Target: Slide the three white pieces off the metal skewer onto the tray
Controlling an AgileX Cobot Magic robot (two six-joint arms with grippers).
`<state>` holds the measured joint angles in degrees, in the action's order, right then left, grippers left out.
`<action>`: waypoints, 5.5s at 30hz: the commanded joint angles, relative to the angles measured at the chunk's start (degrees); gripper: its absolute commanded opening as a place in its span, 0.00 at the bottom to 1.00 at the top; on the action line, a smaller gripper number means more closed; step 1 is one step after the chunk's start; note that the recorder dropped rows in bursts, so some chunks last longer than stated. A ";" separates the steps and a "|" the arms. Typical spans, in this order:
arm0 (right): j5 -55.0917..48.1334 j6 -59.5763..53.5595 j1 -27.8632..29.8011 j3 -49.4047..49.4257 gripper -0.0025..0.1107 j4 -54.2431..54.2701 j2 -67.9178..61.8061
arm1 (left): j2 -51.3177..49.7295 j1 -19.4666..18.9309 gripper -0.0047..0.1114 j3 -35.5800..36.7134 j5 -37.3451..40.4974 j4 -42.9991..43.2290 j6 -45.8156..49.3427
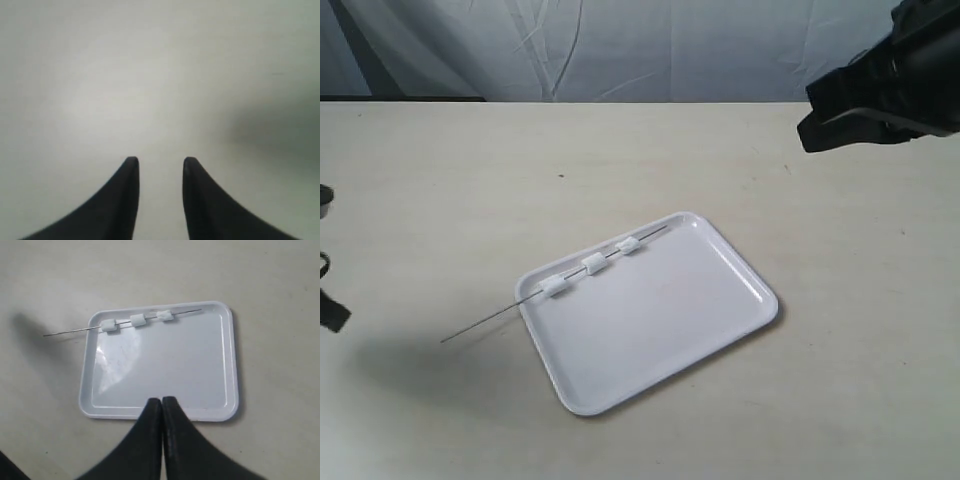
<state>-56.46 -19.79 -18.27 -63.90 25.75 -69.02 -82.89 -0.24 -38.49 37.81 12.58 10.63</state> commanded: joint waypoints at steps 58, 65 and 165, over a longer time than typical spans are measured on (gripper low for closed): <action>8.28 -5.07 -0.15 6.79 0.04 9.16 -15.83 | -26.80 22.05 0.04 -19.83 8.10 -20.61 32.64; 22.71 -5.58 -0.15 17.54 0.32 13.17 -17.67 | -22.97 22.05 0.04 -19.83 8.67 -20.65 21.11; 15.25 -39.12 -9.19 17.78 0.20 74.20 -29.59 | 11.47 22.05 0.04 12.51 18.15 -61.35 31.58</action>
<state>-41.63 -58.42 -27.53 -45.88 99.73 -99.05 -71.90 21.53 -26.23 53.58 -47.56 42.64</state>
